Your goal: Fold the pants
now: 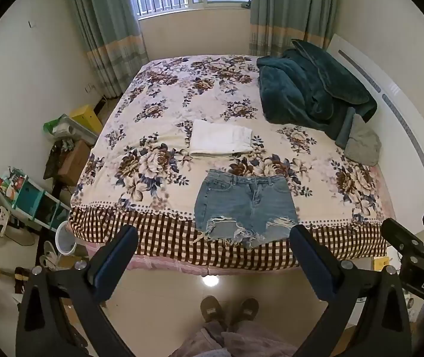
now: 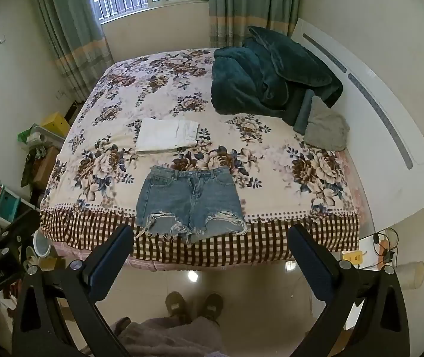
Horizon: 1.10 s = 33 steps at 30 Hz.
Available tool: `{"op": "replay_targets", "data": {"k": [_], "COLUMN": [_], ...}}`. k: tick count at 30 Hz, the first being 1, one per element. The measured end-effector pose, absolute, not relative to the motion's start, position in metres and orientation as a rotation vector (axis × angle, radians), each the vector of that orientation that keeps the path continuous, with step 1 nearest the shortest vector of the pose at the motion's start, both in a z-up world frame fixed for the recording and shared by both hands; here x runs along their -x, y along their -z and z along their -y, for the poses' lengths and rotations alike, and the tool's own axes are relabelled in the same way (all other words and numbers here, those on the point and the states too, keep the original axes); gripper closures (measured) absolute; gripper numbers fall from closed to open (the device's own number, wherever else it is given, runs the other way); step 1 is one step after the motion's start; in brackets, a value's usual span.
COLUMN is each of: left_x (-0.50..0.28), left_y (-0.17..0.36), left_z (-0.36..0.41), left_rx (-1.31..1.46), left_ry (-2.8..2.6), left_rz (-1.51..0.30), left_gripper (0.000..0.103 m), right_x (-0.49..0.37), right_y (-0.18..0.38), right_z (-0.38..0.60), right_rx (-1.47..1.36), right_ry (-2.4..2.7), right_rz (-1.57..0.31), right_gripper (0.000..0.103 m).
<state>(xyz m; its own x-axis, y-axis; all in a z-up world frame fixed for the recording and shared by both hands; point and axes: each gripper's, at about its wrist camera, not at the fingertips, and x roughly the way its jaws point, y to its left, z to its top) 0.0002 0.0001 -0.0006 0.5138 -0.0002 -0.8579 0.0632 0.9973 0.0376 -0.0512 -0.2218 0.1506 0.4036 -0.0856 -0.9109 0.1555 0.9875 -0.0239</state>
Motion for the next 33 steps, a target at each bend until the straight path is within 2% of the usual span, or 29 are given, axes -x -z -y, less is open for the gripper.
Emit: {"op": "replay_targets", "data": {"k": [33], "left_x": [0.001], "left_y": [-0.012], "left_z": [0.014], "left_rx": [-0.041], "left_ry": [0.043], "left_rz": [-1.025], "left_gripper": [0.000], "right_x": [0.058], "right_y": [-0.171], "right_z": [0.201], "right_rx": [-0.044], "right_ry": [0.156], "right_rz": [-1.132], "right_gripper": [0.000]}}
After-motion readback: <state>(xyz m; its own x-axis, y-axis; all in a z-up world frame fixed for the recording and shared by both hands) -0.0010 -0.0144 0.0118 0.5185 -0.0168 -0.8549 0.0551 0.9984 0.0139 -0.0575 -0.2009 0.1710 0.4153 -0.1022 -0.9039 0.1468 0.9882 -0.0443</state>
